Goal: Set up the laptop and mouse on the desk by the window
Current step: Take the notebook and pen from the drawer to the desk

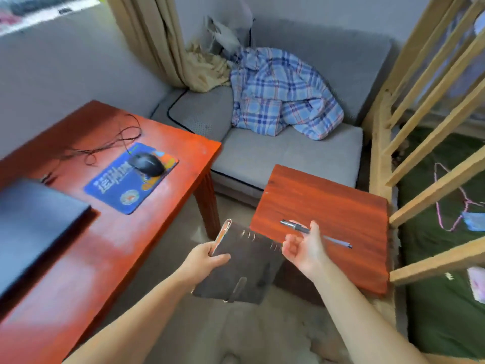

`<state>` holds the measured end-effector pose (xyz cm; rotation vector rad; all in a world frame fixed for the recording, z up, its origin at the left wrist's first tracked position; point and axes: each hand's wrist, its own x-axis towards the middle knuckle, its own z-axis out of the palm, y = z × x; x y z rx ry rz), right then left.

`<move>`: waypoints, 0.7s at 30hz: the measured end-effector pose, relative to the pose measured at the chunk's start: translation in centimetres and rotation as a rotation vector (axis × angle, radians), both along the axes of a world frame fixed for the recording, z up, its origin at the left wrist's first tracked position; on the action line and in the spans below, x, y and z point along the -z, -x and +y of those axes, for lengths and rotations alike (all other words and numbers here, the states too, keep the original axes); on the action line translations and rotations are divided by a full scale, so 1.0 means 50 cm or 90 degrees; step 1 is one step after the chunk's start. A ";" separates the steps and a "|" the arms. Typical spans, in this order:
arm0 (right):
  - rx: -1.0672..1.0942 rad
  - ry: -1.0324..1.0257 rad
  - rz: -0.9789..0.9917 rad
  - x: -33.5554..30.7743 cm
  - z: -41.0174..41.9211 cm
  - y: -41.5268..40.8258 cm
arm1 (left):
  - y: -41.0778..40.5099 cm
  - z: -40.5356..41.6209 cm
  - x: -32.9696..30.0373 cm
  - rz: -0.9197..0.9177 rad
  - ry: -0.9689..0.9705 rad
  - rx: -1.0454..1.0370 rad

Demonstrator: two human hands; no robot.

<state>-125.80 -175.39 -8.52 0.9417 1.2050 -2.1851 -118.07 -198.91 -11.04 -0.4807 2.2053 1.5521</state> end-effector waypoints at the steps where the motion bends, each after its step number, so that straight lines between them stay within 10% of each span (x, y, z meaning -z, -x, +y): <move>1: -0.047 -0.029 0.057 -0.030 -0.031 0.000 | -0.020 -0.031 -0.029 0.015 -0.091 -0.105; 9: -0.377 -0.271 0.504 -0.181 -0.311 -0.062 | -0.171 -0.250 -0.225 0.297 -0.583 -0.634; 13: -0.542 -0.008 0.378 -0.209 -0.512 -0.147 | -0.263 -0.370 -0.275 0.363 -0.758 -0.720; 21: -0.513 0.069 0.461 -0.236 -0.909 -0.360 | -0.553 -0.591 -0.274 0.348 -0.672 -0.731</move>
